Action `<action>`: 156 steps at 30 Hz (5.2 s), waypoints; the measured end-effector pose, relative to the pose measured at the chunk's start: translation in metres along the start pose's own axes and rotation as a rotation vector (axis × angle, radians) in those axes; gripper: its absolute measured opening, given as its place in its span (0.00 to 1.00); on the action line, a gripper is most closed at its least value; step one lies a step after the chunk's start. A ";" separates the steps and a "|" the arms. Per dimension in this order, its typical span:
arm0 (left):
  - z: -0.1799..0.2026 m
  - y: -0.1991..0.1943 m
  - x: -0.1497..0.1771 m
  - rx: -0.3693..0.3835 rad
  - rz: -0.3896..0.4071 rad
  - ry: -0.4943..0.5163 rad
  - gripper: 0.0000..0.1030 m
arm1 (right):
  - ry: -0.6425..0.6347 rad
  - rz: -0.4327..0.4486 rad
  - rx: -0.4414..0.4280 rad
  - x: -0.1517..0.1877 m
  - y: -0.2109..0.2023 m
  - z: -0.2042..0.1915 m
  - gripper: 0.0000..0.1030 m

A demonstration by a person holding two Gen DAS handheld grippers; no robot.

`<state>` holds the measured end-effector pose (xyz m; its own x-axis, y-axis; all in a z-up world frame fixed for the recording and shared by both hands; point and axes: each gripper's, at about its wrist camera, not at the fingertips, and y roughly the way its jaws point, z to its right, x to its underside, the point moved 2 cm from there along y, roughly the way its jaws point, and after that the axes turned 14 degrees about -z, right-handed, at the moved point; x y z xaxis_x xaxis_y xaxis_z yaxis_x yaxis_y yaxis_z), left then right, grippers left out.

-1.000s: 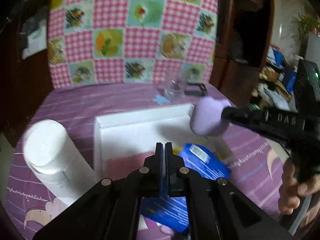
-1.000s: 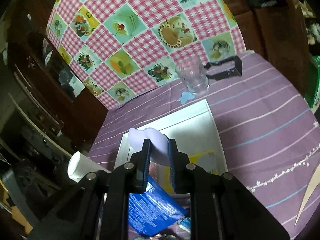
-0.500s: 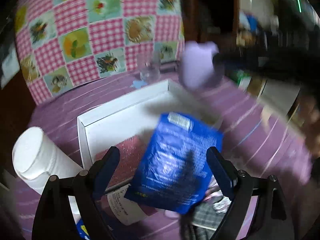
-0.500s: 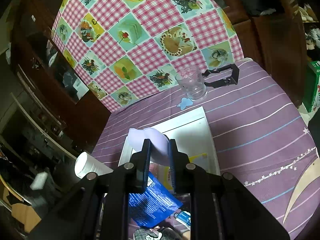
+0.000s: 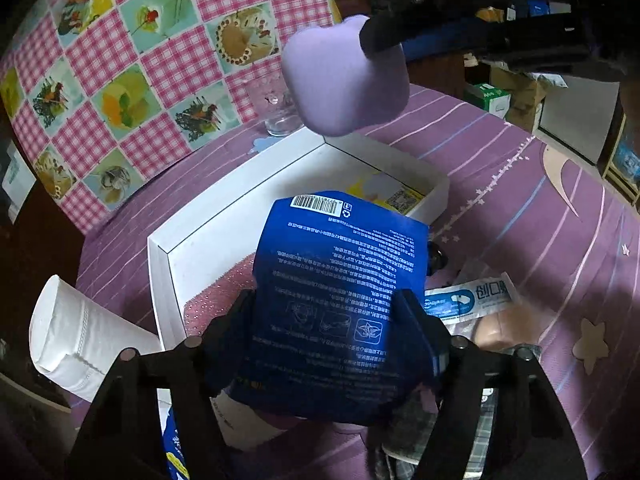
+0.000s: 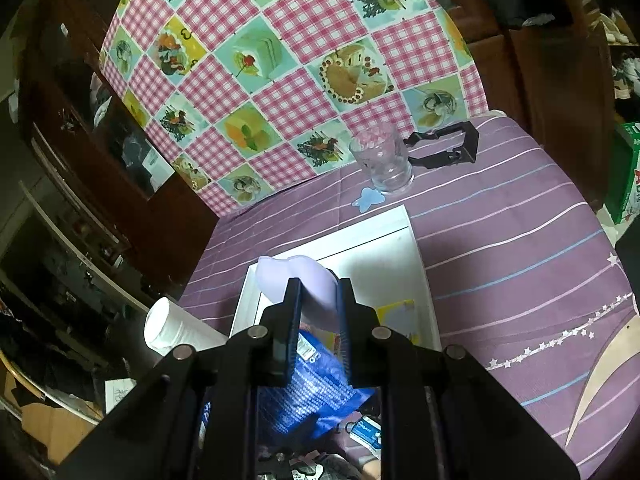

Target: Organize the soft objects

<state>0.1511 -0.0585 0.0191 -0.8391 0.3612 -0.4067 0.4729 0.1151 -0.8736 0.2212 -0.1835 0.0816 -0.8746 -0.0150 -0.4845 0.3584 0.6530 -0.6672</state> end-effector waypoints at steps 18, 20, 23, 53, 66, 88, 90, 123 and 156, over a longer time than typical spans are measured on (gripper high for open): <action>-0.092 -0.011 -0.004 0.071 0.064 -0.439 0.16 | 0.037 -0.010 -0.010 0.002 0.024 0.012 0.19; -0.099 -0.001 -0.003 0.081 0.043 -0.481 0.05 | 0.039 -0.034 -0.003 0.004 0.036 0.014 0.19; -0.099 0.005 -0.002 0.086 0.030 -0.494 0.05 | 0.048 -0.065 0.020 0.006 0.050 0.019 0.19; -0.051 0.002 -0.013 0.429 -0.083 -0.359 0.59 | -0.112 -0.353 0.093 0.012 0.032 0.029 0.59; -0.027 0.006 -0.017 0.343 -0.095 -0.312 0.16 | -0.053 -0.584 0.029 0.031 0.071 0.073 0.23; -0.128 -0.021 0.013 0.088 0.181 -0.731 0.07 | 0.042 -0.174 -0.119 0.014 0.090 -0.006 0.17; -0.131 -0.015 0.014 0.067 0.178 -0.748 0.07 | 0.050 -0.113 -0.121 0.015 0.095 -0.001 0.16; -0.044 -0.085 0.033 0.036 0.223 -0.433 0.57 | -0.120 -0.044 0.225 0.055 0.009 -0.013 0.59; 0.053 -0.023 0.103 0.087 -0.032 -0.113 0.24 | -0.163 -0.251 0.260 0.130 0.044 0.032 0.35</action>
<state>0.0396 -0.0732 -0.0168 -0.8806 0.2521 -0.4014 0.4244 0.0422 -0.9045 0.1339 -0.1813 -0.0288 -0.8900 -0.2835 -0.3572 0.2285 0.4006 -0.8873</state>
